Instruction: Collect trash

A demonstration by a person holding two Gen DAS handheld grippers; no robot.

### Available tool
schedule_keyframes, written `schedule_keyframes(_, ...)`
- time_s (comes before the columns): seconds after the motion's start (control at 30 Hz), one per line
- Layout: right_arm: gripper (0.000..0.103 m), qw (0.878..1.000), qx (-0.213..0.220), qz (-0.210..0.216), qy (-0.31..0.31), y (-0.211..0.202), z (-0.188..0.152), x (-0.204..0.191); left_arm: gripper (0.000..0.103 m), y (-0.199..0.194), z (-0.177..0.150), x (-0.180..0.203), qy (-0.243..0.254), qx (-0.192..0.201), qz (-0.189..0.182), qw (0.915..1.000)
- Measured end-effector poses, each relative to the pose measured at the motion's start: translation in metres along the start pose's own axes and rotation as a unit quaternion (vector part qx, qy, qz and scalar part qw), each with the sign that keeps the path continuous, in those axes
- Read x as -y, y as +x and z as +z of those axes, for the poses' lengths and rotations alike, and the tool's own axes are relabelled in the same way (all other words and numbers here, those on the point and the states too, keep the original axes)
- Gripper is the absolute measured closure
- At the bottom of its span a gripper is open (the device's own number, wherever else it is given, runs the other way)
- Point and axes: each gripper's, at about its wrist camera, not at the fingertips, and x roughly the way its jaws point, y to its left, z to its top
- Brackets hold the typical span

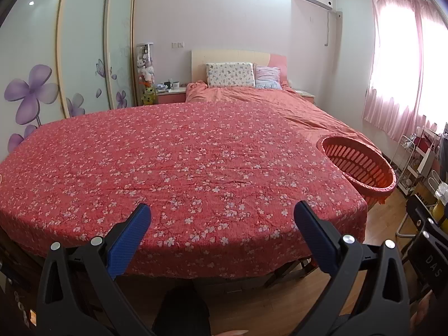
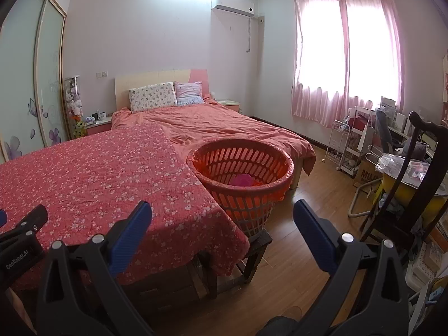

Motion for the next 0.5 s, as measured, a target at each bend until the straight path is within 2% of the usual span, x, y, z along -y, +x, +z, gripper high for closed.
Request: schedule_keyframes(0.5,0.004,1.0,0.0,0.001,-0.001,0.0006,-0.0004,-0.0004,0.002,0.0003,-0.0008,-0.0004,-0.002,-0.002,0.002,1.0)
